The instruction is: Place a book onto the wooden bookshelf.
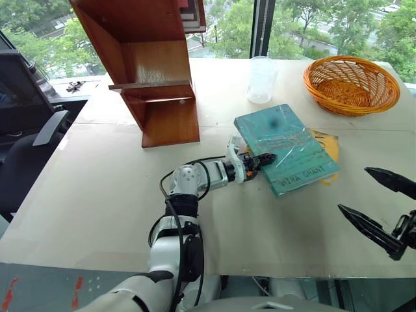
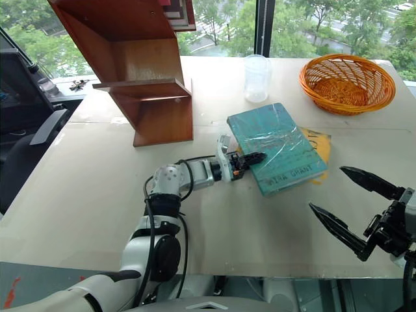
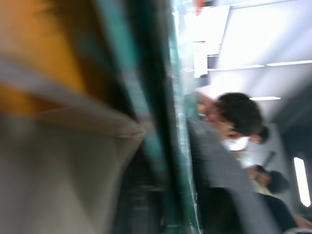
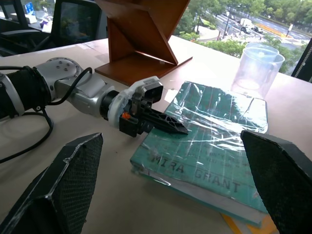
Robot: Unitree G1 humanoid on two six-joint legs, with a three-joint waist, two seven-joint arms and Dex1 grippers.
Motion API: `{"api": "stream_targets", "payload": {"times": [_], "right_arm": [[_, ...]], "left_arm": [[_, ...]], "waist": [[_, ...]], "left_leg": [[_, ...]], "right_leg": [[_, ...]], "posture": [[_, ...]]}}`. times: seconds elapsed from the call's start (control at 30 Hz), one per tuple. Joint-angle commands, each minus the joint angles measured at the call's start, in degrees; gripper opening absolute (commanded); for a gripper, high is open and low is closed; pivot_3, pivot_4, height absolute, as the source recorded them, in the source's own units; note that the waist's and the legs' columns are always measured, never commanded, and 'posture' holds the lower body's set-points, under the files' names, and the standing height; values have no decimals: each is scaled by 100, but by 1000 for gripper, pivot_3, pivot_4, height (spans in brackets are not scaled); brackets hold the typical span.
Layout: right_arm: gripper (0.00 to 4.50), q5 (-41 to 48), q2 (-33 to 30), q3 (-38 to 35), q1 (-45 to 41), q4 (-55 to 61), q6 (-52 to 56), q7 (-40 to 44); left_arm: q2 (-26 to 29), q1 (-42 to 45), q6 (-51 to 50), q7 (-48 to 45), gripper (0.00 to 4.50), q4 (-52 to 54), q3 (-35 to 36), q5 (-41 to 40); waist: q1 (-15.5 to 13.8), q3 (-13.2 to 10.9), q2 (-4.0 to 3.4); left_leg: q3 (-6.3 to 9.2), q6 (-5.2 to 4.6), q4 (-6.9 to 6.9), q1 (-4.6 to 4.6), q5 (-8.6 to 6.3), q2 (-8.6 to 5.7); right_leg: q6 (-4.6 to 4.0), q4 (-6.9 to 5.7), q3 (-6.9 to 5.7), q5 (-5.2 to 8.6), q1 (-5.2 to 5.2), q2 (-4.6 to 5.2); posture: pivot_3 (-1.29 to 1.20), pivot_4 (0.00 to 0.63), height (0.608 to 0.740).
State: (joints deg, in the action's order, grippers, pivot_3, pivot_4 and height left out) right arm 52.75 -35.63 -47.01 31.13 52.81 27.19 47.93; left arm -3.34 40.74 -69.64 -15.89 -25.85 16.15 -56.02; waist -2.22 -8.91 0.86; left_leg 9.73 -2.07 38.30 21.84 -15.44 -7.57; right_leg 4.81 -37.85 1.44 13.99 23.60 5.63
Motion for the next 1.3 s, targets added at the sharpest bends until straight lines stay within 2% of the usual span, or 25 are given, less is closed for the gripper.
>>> {"api": "stream_targets", "payload": {"times": [0.03,0.17,0.27,0.33,0.37,0.43,0.47,0.53,0.67,0.77,0.8,0.93,1.0,1.07,1.13,1.3], "right_arm": [[4500,-95,-52,230,-114,25,-211,-167],[4500,-147,-164,565,-392,-97,-252,-304],[4500,-130,-238,836,-832,-437,-341,-278],[4500,-202,-307,1102,-1220,-670,-369,-291],[4500,-229,-359,1207,-1458,-939,-424,-179],[4500,-309,-504,1427,-2018,-1561,-519,64],[4500,-331,-544,1519,-2281,-1838,-557,147],[4500,-504,-592,1735,-2777,-2329,-692,238],[4500,-714,-627,2147,-3558,-2836,-881,461],[4500,-690,-591,2269,-4139,-3194,-979,551],[4500,-752,-600,2335,-4272,-3317,-1046,643],[4500,-928,-555,2513,-4593,-3684,-1229,856],[4500,-1019,-530,2626,-4802,-3914,-1344,1011],[4500,-1085,-511,2702,-5023,-4134,-1454,1120],[4500,-1152,-501,2755,-5228,-4333,-1547,1218],[4500,-1251,-413,2878,-5469,-4460,-1699,1286]], "left_arm": [[288,-286,-443,-306,41,649,128,-344],[579,-574,-1037,-372,41,1462,413,-989],[1048,-605,-1346,-328,41,2429,608,-1554],[1607,-418,-1436,-436,41,2930,577,-1662],[2091,-170,-1382,-697,41,3514,391,-1629],[3492,378,-586,-1671,41,4871,-454,-737],[4118,540,202,-2294,41,5349,-915,-49],[4617,961,1269,-2713,41,5492,-1309,810],[5462,1578,3923,-3000,41,4989,-2033,3277],[5959,2224,4328,-3072,41,4448,-2346,4252],[6278,2321,4415,-3311,41,4307,-2530,4600],[7138,2376,4197,-4014,41,3888,-2999,5516],[7640,2435,4147,-4464,41,3537,-3318,6230],[7797,2642,4434,-4730,41,3150,-3630,6913],[7625,2975,4515,-5067,41,2840,-3935,7415],[7433,3287,4403,-5917,41,2439,-4234,8127]], "waist": [[32,0,0],[64,-1,1],[75,-5,8],[91,-5,8],[96,-5,7],[141,-30,36],[154,-34,42],[133,-9,-1],[117,-5,-27],[139,-16,-19],[164,-22,-14],[245,-22,-17],[282,-28,-9],[295,-32,-6],[289,-37,1],[291,-39,4]], "left_leg": [[-1,0,0,-1,0,1],[1,0,-1,3,0,4],[2,0,0,4,0,4],[2,1,1,3,0,4],[4,1,0,2,0,4],[5,1,0,4,0,4],[5,3,1,13,1,5],[-9,3,-7,6,0,4],[-22,-8,-31,-9,-5,-5],[-6,-7,-41,3,-4,9],[-9,-7,-46,4,-4,9],[-28,-9,-73,3,-5,11],[-25,-10,-80,11,-4,10],[-27,-10,-81,16,-4,10],[-23,-10,-81,22,-4,10],[-3,-10,-54,44,-4,8]], "right_leg": [[0,-1,2,0,0,-1],[-1,-1,3,0,7,-4],[-1,-1,2,0,7,-3],[-2,-2,2,-1,7,-4],[-2,-2,1,-1,5,-3],[-3,-5,0,-1,10,-5],[-8,-7,-2,-4,17,-10],[-11,13,7,-6,8,-15],[-6,44,12,-4,-8,-5],[-7,44,9,-3,8,-4],[-7,41,8,-3,15,-4],[-2,51,21,0,29,-6],[-2,58,16,0,38,-22],[-2,58,18,0,46,-28],[-3,55,15,-1,53,-35],[-2,51,-6,-1,55,-33]], "posture": [[0,150,740],[0,150,740],[0,150,740],[0,150,740],[0,150,740],[0,150,740],[0,150,740],[0,150,740],[0,150,740],[0,150,740],[0,150,740],[0,150,740],[0,150,740],[0,150,740],[0,150,740],[0,150,740]]}}
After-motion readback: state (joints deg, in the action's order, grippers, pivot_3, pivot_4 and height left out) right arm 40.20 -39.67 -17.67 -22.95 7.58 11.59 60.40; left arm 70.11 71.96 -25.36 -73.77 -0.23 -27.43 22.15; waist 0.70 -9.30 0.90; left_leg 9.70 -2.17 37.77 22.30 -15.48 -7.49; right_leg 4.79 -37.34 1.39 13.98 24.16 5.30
